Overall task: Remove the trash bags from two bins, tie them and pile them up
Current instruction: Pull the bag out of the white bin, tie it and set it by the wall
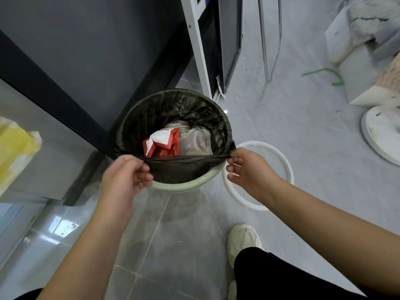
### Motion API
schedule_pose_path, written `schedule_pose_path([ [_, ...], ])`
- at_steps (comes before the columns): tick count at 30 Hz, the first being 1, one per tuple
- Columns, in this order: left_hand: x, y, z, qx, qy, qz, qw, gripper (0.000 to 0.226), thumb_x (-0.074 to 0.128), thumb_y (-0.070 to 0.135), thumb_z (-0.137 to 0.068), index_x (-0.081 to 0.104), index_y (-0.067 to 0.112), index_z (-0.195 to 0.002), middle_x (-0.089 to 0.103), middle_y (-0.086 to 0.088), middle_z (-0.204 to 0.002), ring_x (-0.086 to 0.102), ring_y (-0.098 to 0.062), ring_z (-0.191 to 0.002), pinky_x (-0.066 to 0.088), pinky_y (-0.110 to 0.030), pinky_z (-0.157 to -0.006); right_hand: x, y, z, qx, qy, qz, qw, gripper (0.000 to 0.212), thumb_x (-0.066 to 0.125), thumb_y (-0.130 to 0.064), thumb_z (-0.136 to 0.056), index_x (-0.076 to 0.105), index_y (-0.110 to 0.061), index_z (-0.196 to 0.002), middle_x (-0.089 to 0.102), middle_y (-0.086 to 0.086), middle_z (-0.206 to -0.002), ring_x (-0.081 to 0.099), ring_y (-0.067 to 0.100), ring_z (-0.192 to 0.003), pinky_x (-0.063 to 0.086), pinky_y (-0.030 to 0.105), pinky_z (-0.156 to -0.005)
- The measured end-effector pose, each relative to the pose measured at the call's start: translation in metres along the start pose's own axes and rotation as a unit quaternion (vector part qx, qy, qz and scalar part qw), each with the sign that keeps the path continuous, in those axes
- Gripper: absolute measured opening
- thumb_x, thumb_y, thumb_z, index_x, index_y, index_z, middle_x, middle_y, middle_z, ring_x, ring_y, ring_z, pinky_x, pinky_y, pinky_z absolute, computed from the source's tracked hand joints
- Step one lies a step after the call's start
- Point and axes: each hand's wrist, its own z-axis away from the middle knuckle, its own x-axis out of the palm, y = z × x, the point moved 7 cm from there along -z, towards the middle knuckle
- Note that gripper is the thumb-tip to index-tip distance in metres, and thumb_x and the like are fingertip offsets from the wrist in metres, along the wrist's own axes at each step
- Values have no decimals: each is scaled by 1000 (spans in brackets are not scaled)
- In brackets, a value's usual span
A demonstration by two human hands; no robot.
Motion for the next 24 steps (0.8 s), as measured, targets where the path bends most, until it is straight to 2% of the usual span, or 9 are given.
schedule_pose_path([
  [4,-25,26,-17,178,83,-258,946,27,55,3,-83,48,25,-96,55,2,-78,53,-14,-66,47,-37,-67,-12,-24,-7,-55,20,72,996,15,50,-15,-85,53,-8,-98,56,6,-73,52,17,-57,43,28,-51],
  [7,-19,36,-27,254,44,-479,839,46,63,9,-78,50,29,-119,47,3,-88,48,-13,-70,40,-30,-61,-21,-31,-17,-38,64,160,984,34,57,-39,-85,47,-12,-105,61,6,-76,55,18,-58,44,29,-54],
  [9,-16,38,-36,266,26,-554,788,40,66,10,-78,60,25,-115,41,4,-90,46,-14,-69,42,-33,-62,-22,-34,-25,-29,70,215,974,40,55,-49,-85,50,-14,-104,61,5,-77,55,17,-57,44,29,-54],
  [12,-17,42,-43,287,40,-569,769,25,63,4,-80,68,17,-100,43,3,-88,47,-19,-70,45,-37,-62,-19,-36,-37,-17,34,237,971,25,56,-34,-91,60,-10,-91,58,5,-75,49,15,-55,43,26,-51],
  [16,-27,62,-38,376,99,-483,785,16,59,-3,-81,68,8,-89,48,1,-92,43,-7,-74,42,-28,-68,-34,-49,-42,-55,72,213,973,13,55,-9,-89,59,-9,-76,54,5,-66,47,14,-52,44,23,-50],
  [19,-49,61,-48,342,151,-380,846,16,49,3,-83,61,11,-91,42,17,-92,46,-1,-77,40,-14,-73,-41,-61,-45,-112,90,177,974,7,54,-13,-90,58,-12,-84,56,6,-74,52,14,-56,47,25,-54],
  [21,-67,48,-69,215,181,-305,910,17,44,26,-84,56,18,-93,50,10,-93,52,-13,-80,45,-26,-78,-42,-61,-54,-84,99,178,975,15,55,-28,-89,56,-16,-98,58,4,-86,58,16,-68,50,29,-61],
  [23,-69,25,-92,19,141,-221,965,37,40,56,-82,53,21,-84,56,-5,-85,54,-26,-77,44,-39,-73,-35,-55,-63,-2,71,203,977,28,52,-46,-89,55,-20,-100,60,2,-91,62,20,-80,53,33,-70],
  [24,-64,17,-98,-63,104,-202,972,46,40,64,-82,54,20,-83,58,-6,-82,55,-26,-75,43,-39,-73,-28,-49,-68,43,41,207,977,32,51,-51,-89,57,-19,-93,60,1,-86,61,20,-79,53,33,-72],
])
